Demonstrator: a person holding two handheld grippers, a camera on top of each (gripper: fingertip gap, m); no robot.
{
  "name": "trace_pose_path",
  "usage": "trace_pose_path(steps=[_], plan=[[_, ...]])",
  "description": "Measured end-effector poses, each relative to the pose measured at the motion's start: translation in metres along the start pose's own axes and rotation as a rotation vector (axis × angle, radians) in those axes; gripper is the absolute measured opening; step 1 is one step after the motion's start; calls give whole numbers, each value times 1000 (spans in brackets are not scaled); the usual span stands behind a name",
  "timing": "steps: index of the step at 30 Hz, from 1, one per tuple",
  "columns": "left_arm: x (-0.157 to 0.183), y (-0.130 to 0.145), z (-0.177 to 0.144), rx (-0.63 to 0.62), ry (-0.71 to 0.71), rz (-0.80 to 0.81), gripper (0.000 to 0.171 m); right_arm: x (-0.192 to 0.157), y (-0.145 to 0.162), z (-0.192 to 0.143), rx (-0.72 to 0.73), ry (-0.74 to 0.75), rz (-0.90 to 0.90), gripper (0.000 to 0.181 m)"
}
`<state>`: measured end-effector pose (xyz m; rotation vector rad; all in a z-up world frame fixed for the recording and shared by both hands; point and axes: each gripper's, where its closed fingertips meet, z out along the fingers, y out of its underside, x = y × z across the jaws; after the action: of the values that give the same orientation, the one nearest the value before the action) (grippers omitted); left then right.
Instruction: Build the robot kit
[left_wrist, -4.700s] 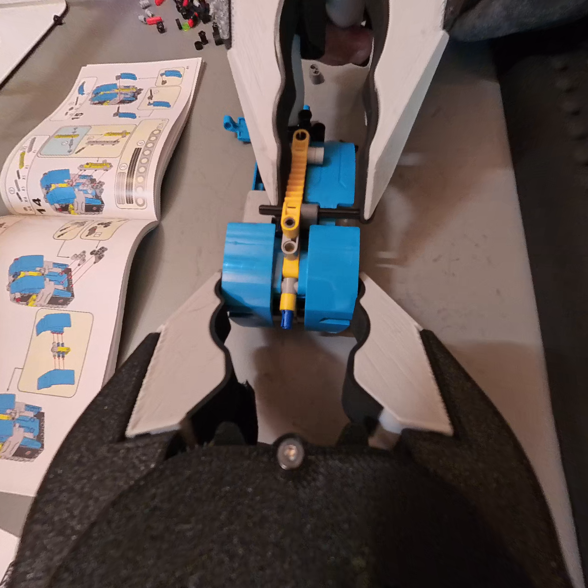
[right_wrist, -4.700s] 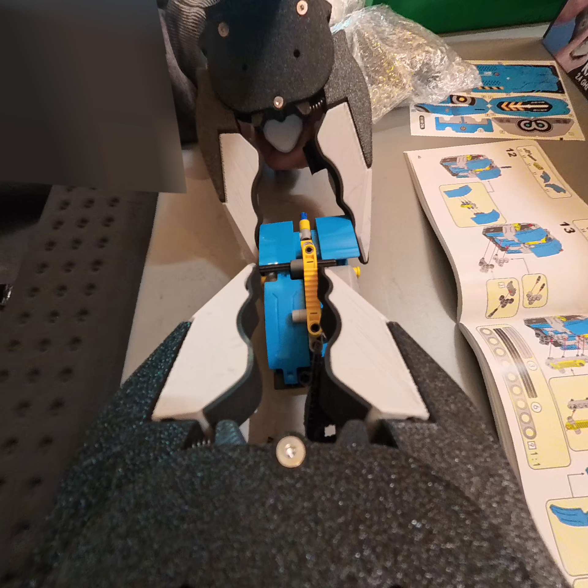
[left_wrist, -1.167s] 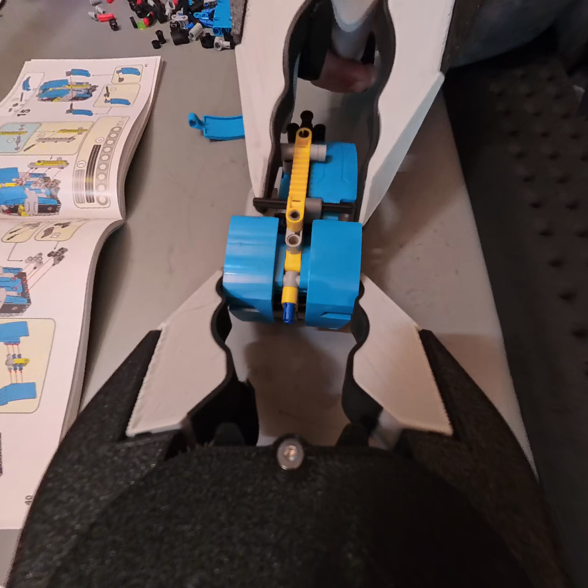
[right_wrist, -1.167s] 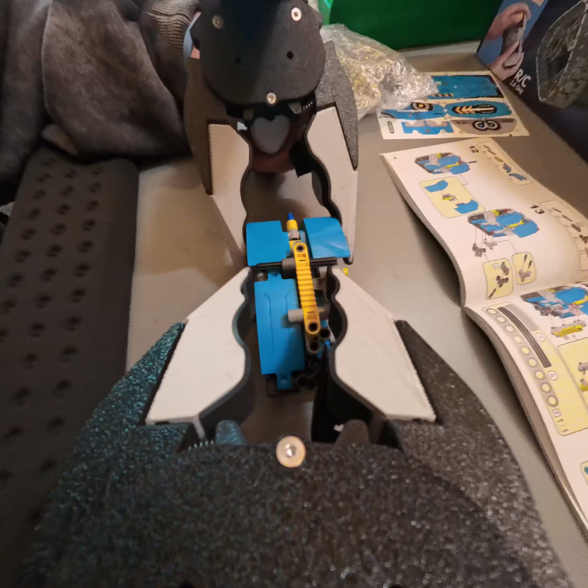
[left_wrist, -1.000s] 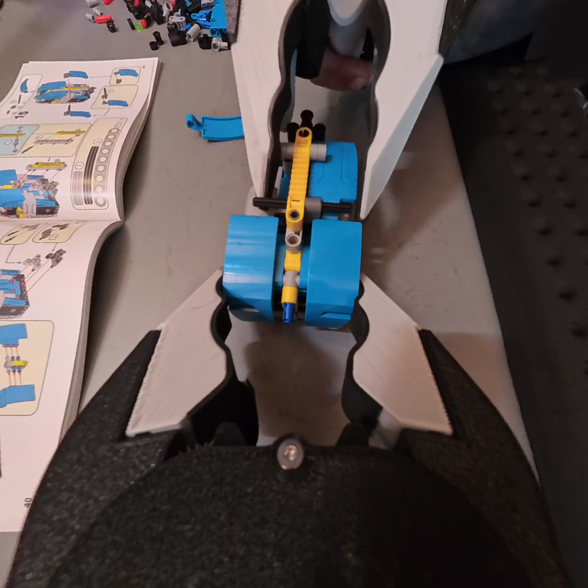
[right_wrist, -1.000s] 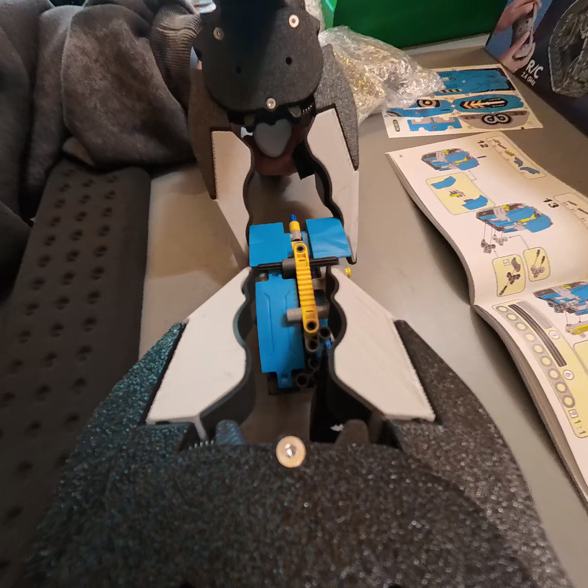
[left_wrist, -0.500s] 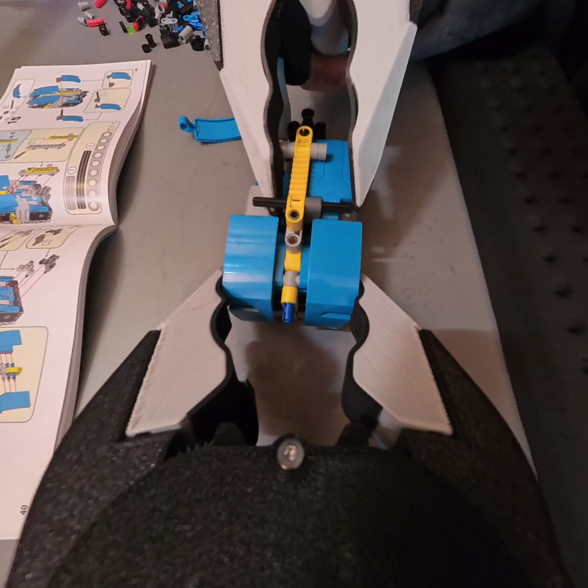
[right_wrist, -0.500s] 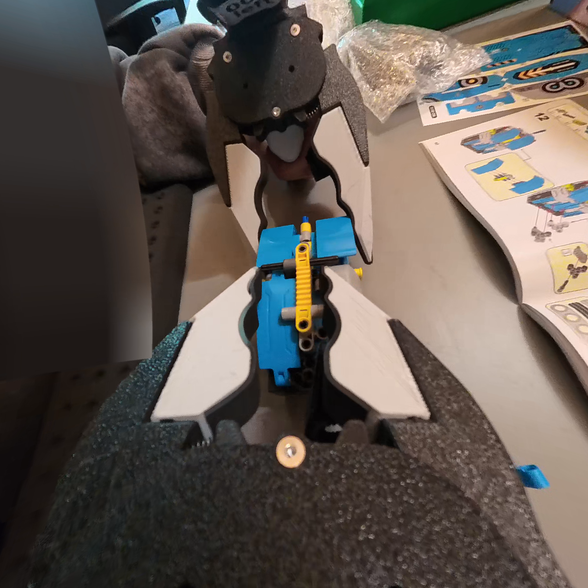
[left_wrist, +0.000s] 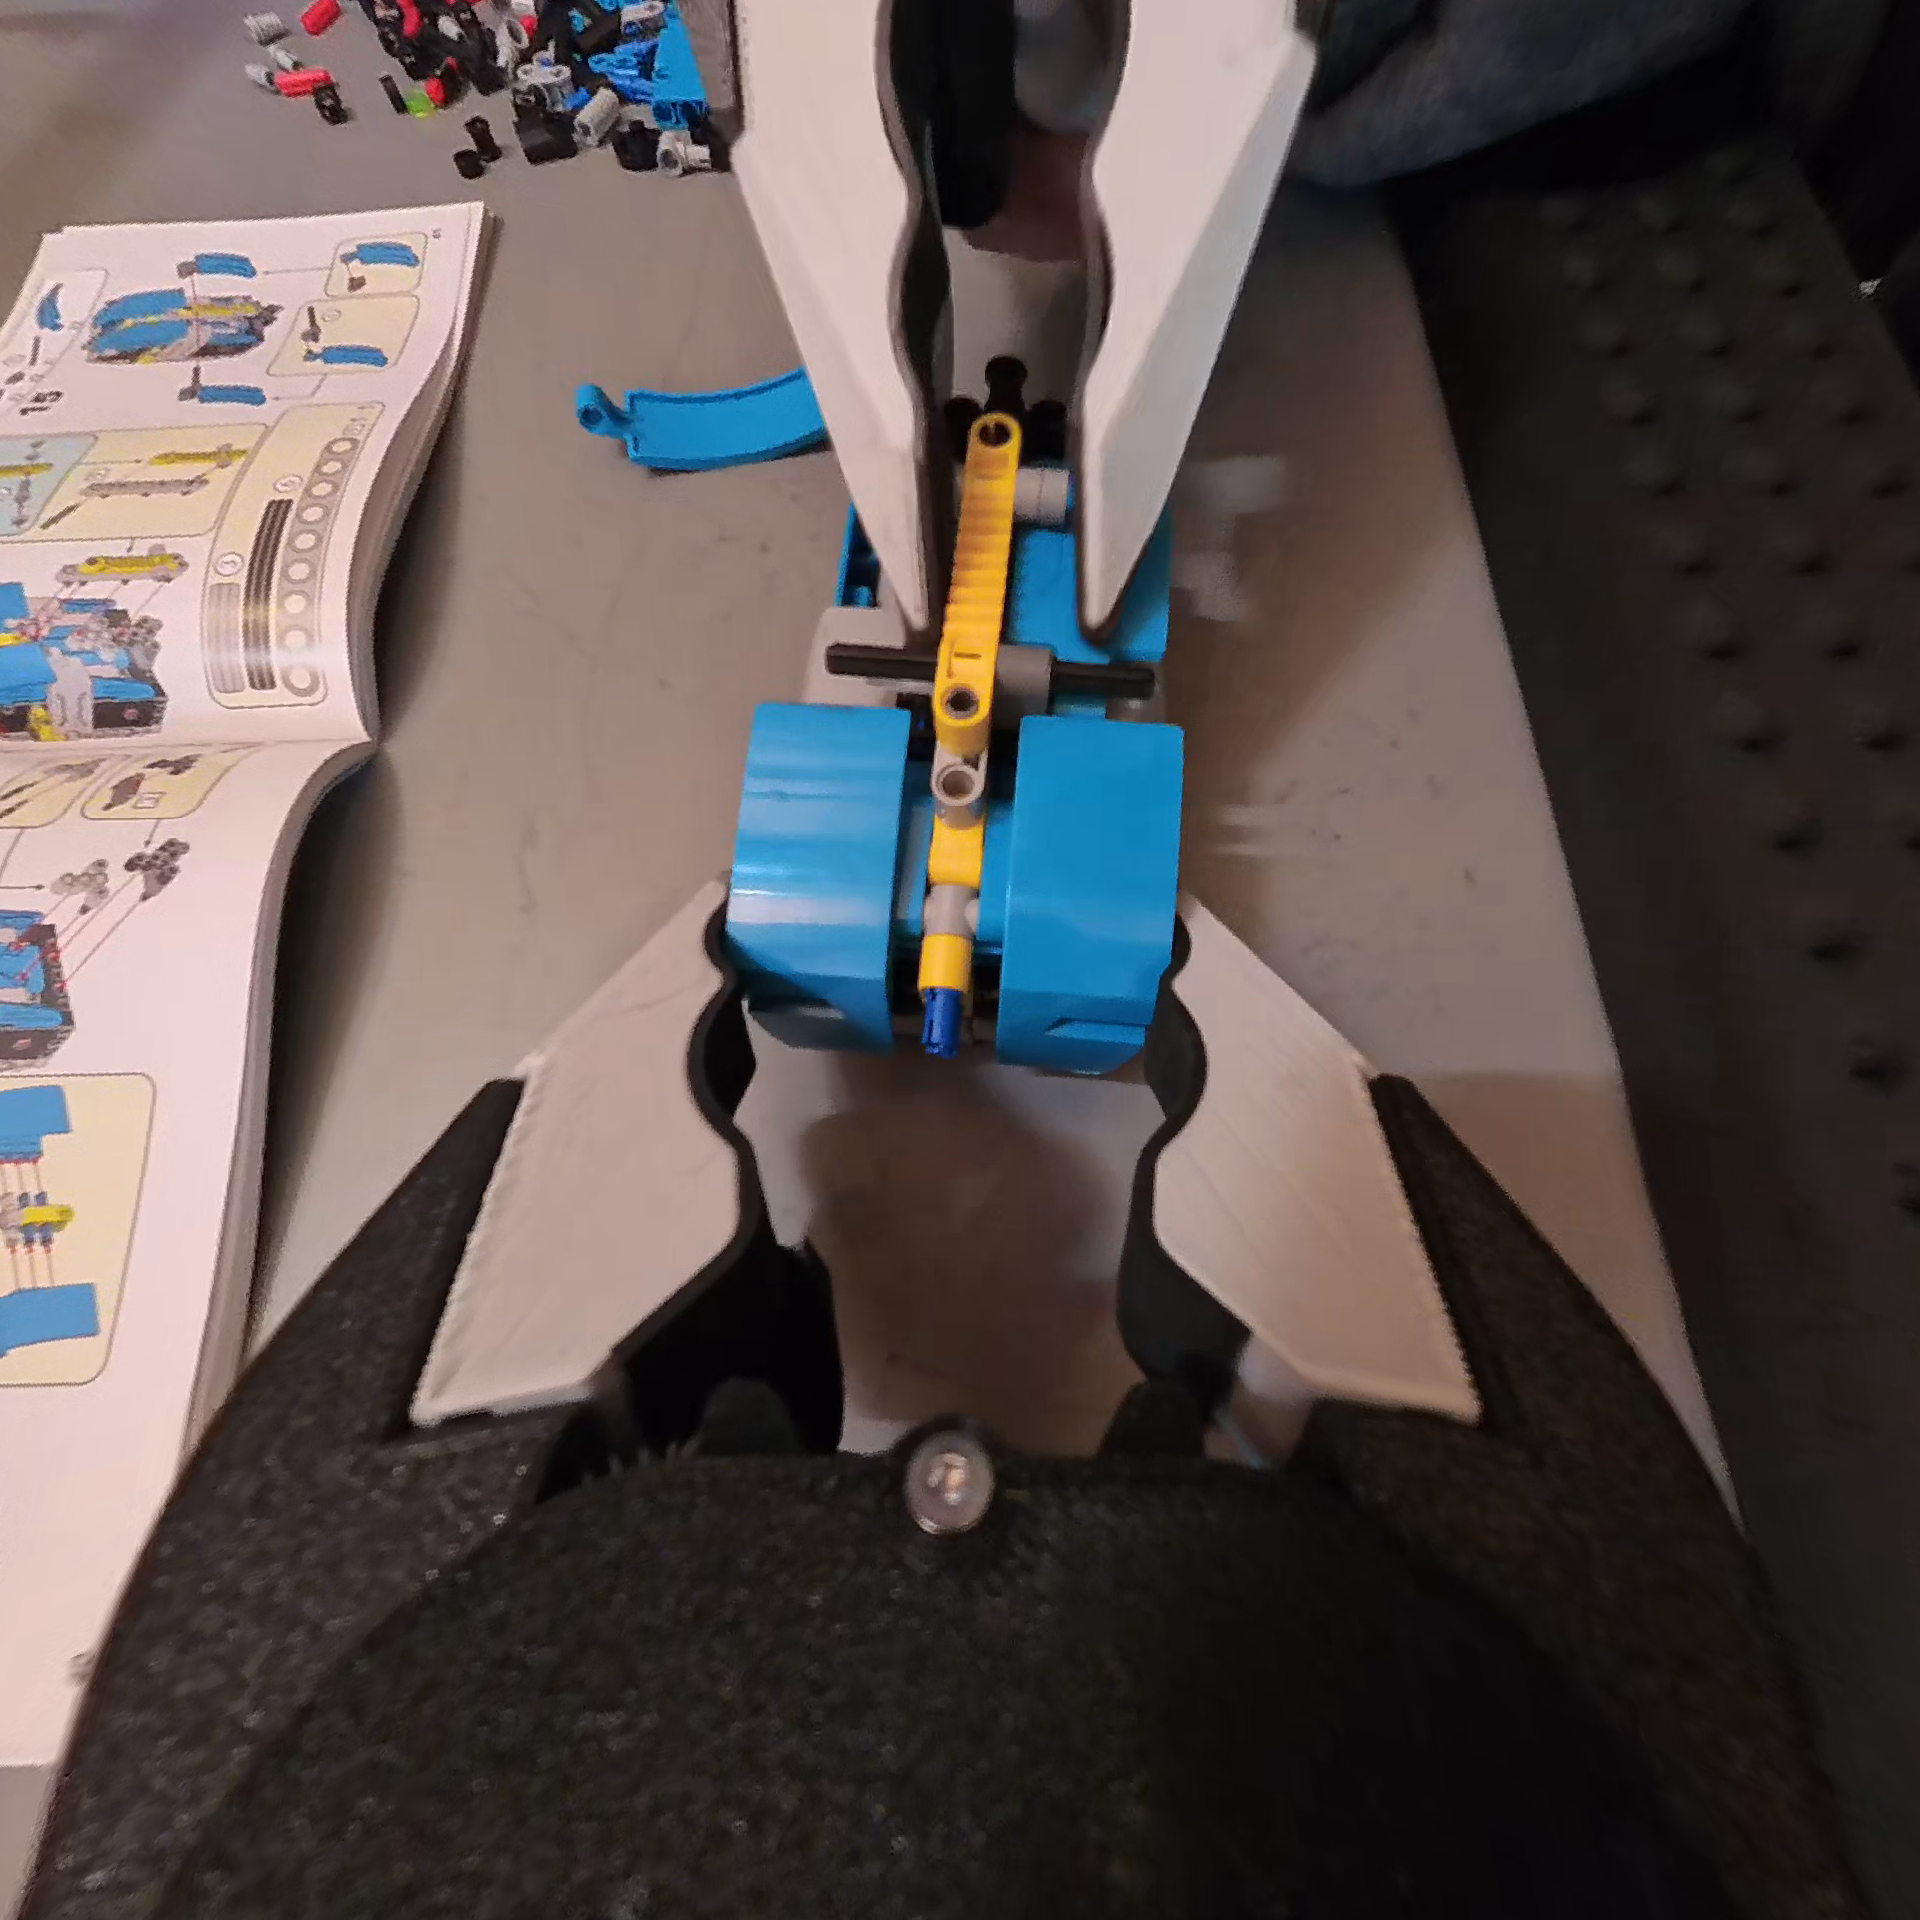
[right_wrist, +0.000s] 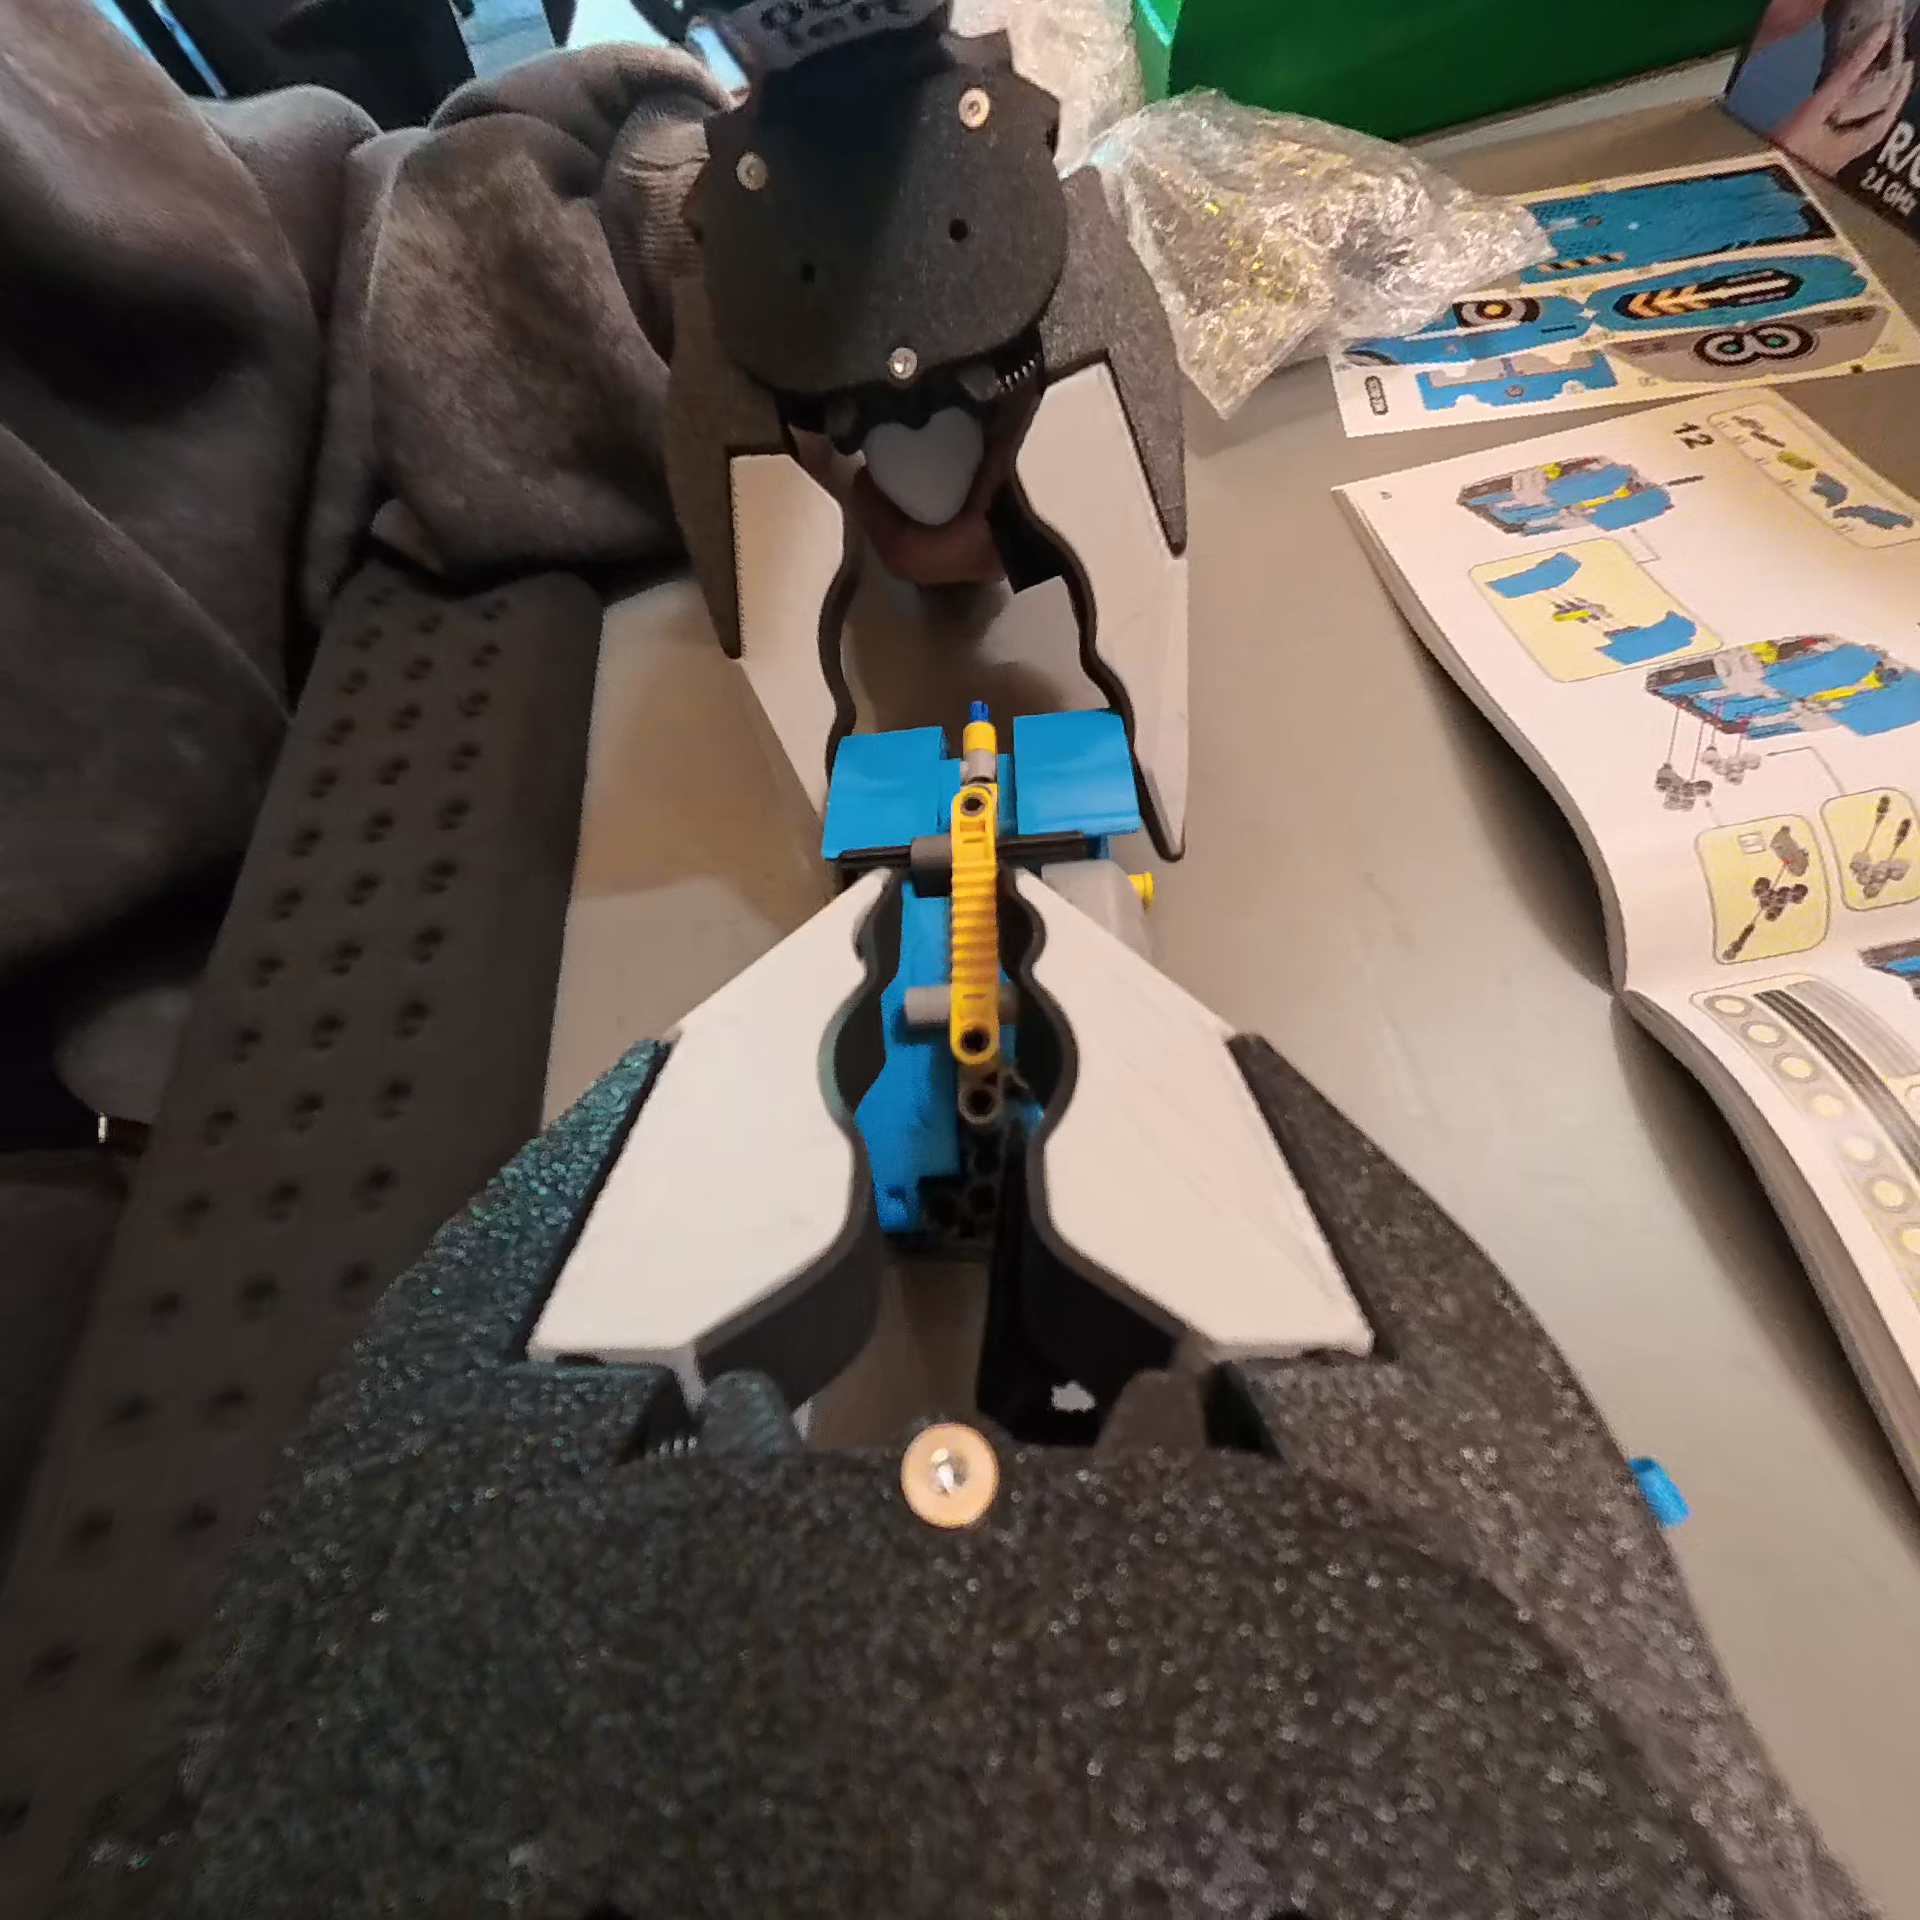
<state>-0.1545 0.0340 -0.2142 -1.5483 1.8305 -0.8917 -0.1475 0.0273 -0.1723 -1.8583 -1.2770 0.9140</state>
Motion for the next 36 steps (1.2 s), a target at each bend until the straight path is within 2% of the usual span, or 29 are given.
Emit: trace_pose_path(steps=[1, 4, 8, 14, 17, 20, 22, 25, 27, 29, 31, 33, 36], plan=[[-2, 0, -1, 4, -15, 9, 78, -2, 0, -3, 11, -15, 23, 21], [-5, 0, -4, 10, -41, 32, 79, -16, -2, -6, 53, -94, 143, 45], [-4, 0, -5, 6, -33, 42, 80, -20, 0, -3, 17, 10, 80, 52], [4, 3, -12, -3, 8, 46, 80, -23, 1, -2, 38, 53, 34, 47], [1, 4, -15, -3, 4, 26, 87, -22, -7, -11, 89, -6, 82, 43], [-6, 5, -23, 19, 8, -41, 93, 21, -36, -40, 209, 79, 138, 40], [-11, 8, -29, 35, 37, -111, 96, 58, -46, -46, 169, 180, 104, 51], [-20, 5, -34, 82, 40, -182, 92, 125, -13, -51, -113, 463, 38, 42], [-28, 0, -38, 118, 10, -210, 89, 149, 11, -65, -174, 562, 88, 41], [-44, -1, -41, 136, -71, -236, 86, 172, 50, -90, -253, 694, 196, 52], [-53, -1, -42, 154, -115, -261, 79, 180, 76, -107, -247, 760, 310, 53], [-57, -2, -41, 168, -128, -275, 79, 181, 84, -113, -193, 771, 403, 44], [-57, -4, -40, 178, -129, -284, 77, 186, 89, -114, -200, 764, 452, 47]])
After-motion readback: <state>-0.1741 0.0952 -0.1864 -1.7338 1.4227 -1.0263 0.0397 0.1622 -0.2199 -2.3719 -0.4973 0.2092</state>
